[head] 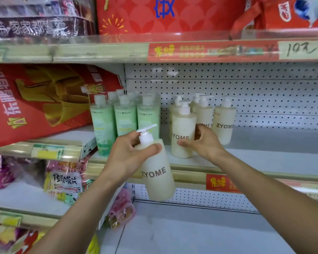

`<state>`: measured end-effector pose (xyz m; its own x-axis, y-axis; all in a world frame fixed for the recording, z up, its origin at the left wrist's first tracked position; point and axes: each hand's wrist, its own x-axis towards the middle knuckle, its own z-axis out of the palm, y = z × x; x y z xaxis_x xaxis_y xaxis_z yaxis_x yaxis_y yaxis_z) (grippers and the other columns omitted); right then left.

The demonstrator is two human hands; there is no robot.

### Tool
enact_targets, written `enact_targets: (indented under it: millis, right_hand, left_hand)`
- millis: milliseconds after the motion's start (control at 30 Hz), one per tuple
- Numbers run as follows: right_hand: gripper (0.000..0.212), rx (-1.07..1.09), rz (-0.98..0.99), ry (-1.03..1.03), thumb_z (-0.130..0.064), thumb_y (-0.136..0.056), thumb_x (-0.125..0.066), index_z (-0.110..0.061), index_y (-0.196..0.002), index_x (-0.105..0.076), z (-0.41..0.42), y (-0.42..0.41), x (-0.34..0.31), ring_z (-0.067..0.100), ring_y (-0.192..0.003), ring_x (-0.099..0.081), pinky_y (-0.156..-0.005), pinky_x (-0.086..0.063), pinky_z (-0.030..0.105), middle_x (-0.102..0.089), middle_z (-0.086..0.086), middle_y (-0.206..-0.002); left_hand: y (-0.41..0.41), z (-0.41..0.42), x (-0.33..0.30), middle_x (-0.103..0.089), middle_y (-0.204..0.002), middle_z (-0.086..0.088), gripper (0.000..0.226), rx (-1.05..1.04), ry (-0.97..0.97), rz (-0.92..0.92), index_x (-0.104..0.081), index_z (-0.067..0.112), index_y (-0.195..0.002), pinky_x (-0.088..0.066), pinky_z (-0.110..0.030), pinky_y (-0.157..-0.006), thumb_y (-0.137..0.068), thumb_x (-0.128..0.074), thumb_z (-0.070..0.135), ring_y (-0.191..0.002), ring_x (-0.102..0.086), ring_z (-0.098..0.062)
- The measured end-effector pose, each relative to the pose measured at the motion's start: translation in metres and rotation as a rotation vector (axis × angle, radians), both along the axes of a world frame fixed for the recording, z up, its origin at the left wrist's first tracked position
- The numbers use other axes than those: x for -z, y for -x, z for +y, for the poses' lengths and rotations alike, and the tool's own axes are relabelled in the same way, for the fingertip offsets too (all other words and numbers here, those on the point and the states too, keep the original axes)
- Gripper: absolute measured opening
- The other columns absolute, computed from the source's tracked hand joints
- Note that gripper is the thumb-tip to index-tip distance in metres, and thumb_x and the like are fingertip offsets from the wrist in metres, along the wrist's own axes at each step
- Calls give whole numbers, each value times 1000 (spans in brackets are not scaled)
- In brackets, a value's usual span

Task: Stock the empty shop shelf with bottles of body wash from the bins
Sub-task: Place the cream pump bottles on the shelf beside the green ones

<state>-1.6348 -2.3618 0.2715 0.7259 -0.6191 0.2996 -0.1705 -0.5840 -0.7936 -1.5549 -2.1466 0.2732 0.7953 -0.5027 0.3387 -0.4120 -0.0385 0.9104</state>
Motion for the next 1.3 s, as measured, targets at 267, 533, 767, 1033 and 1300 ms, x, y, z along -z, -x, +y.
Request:
enact_targets:
  millis: [267,533,767,1033,1300]
  right_hand:
    - [59,-186,38,-74,-24,-76,-80,-16,-127,-53,-14,-18,-6,14,-103,-61,-84,-45,22,-64,-4,-110]
    - [70,-249,114,-122,-27,-74,-82,-13,-134,-48,-34,-28,-7,18,-115,-59,-97,-47,33,-63,2,-124]
    - [54,-18,-210,44,-42,-83,-70,-13,-125,-52,12,4,-8,16,-96,-60,-87,-51,31,-63,2,-108]
    - [87,-121,2,281,-62,-60,-75,-31,-130,-31,61,59,-8,10,-100,-58,-81,-51,39,-58,-14,-115]
    - [69,-6,-180,-72,-29,-69,-85,-21,-124,-44,-11,64,-7,4,-97,-58,-79,-48,23,-59,-13,-105]
  left_hand:
    - [0,-4,-5,-76,-88,7,39,42,18,12,-72,24,-93,-57,-20,-62,-58,-79,39,-83,-72,-8]
    - [-2,-1,-12,-76,-94,1,58,53,14,42,-72,21,-99,-58,-32,-77,-49,-78,50,-88,-73,-15]
    - [5,-8,-17,-73,-105,-1,78,29,13,28,-68,23,-114,-54,-43,-94,-44,-79,56,-96,-70,-17]
    - [33,-61,-39,-72,-95,8,52,39,95,-54,-65,28,-94,-57,-42,-86,-48,-81,49,-89,-70,-13]
    - [3,-108,-37,-30,-151,-3,50,92,-71,-310,-32,33,-147,-31,-31,-110,-100,-46,41,-136,-33,-18]
